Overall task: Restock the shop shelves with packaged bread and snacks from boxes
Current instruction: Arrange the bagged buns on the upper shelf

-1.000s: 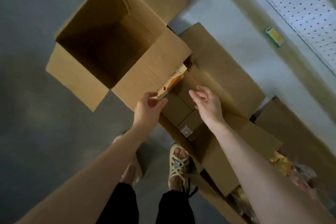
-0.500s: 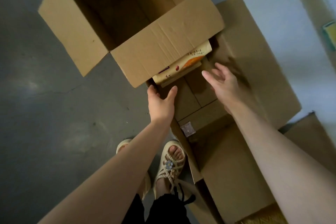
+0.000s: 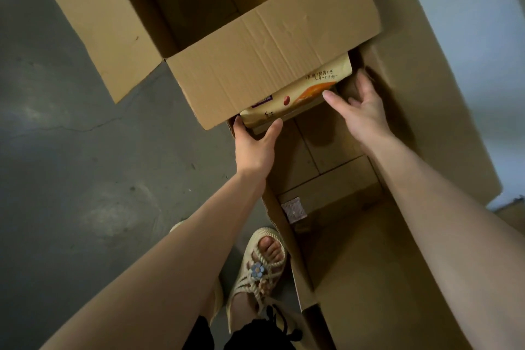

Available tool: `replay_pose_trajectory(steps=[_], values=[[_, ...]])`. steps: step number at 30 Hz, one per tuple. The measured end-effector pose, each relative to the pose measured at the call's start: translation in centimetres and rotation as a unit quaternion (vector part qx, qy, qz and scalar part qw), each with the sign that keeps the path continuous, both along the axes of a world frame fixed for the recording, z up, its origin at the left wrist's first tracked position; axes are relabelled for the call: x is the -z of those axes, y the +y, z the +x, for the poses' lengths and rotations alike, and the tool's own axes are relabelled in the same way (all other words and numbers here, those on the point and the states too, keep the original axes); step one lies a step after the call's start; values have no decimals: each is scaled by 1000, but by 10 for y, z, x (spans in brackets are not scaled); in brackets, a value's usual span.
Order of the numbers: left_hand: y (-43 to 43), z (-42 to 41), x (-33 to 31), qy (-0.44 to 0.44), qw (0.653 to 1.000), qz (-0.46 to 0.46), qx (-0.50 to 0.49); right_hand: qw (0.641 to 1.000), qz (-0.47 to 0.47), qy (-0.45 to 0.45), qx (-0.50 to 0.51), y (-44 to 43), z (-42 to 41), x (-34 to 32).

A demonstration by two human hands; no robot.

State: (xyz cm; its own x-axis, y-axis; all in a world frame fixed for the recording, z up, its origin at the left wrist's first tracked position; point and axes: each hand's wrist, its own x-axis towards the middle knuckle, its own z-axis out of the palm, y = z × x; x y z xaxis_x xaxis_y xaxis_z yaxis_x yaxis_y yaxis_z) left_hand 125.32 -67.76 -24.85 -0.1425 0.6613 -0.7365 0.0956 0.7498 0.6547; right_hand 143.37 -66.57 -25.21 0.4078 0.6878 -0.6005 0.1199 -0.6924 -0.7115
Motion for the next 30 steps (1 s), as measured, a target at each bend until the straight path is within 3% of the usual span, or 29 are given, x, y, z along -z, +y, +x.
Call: replay_pose_trajectory(steps=[6,18,30], values=[[2,-1,7,2,1000,15,-22,1000,25,18,-7,5,3,9],[-21,-9,-23,44,999,-7,11,995,35,12,89,-47,4,-17],[-42,-14,-109,77,995,-7,60,988,28,-58,141,-98,13,-103]])
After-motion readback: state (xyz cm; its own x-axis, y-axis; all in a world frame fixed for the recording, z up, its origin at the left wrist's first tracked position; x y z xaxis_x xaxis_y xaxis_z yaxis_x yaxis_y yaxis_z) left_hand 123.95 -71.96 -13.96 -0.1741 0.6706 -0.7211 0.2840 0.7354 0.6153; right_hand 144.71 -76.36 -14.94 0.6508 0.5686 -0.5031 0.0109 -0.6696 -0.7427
